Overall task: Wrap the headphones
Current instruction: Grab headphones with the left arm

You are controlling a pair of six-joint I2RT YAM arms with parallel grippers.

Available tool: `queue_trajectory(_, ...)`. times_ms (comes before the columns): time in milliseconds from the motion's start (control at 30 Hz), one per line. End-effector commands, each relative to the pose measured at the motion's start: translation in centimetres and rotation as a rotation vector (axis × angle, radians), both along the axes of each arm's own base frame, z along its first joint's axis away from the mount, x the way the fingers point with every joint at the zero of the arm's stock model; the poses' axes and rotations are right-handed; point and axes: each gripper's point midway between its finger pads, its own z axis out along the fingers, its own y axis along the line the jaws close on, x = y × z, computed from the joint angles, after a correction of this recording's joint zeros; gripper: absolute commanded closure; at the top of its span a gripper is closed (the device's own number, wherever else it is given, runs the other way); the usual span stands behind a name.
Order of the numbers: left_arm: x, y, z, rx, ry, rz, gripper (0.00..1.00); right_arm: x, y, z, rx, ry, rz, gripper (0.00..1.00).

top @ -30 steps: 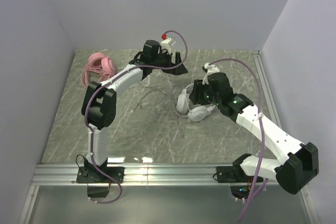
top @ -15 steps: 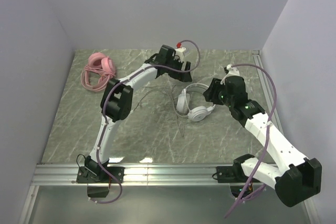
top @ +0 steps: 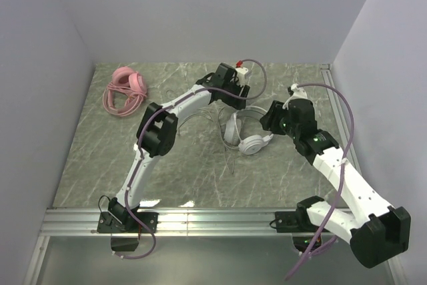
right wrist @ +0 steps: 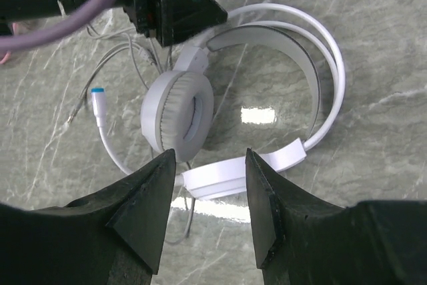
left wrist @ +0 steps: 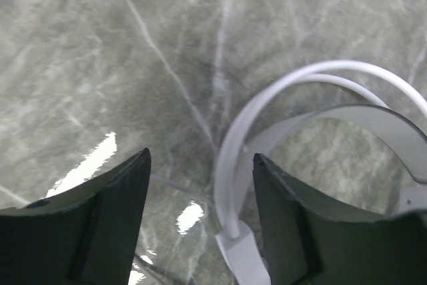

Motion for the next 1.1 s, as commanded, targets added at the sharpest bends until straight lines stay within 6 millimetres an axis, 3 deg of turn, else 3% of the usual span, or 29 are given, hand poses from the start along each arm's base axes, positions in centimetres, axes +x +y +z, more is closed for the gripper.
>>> queue_trajectory(0, 1.9, 0.3, 0.6, 0.026, -0.065, 0.043, 0.35, -0.3, -0.7, 0.7, -0.004, -0.04, -0.013, 0.46)
queue_trajectory(67, 1.6, 0.0, 0.0, 0.039, -0.055, 0.027, 0.4, -0.5, -0.8, 0.8, -0.002, -0.045, -0.014, 0.46)
queue_trajectory(367, -0.2, -0.9, -1.8, 0.044, -0.007, -0.04, 0.42, -0.7, -1.0, 1.2, 0.002, -0.058, -0.019, 0.46)
queue_trajectory(533, -0.3, -1.1, -0.7, 0.001, -0.018, -0.023, 0.39, -0.8, -1.0, 0.8, 0.003, -0.051, -0.019, 0.46)
queue_trajectory(700, -2.2, -2.2, 0.2, -0.056, 0.005, -0.137, 0.39, -0.8, -1.1, 0.4, 0.005, -0.045, -0.019, 0.46)
queue_trajectory(933, -3.4, -1.9, -2.0, 0.005, 0.116, -0.168, 0.37, -1.0, -0.9, 0.9, 0.023, -0.064, -0.004, 0.46)
queue_trajectory(1000, -4.0, -1.7, -2.4, 0.009, 0.14, -0.18, 0.4, -1.0, -0.9, 0.9, 0.024, -0.063, -0.005, 0.46)
queue_trajectory(1067, -4.3, -1.5, -2.7, 0.022, 0.153, -0.179, 0.58, -0.9, -0.9, 0.9, 0.027, -0.065, -0.008, 0.47)
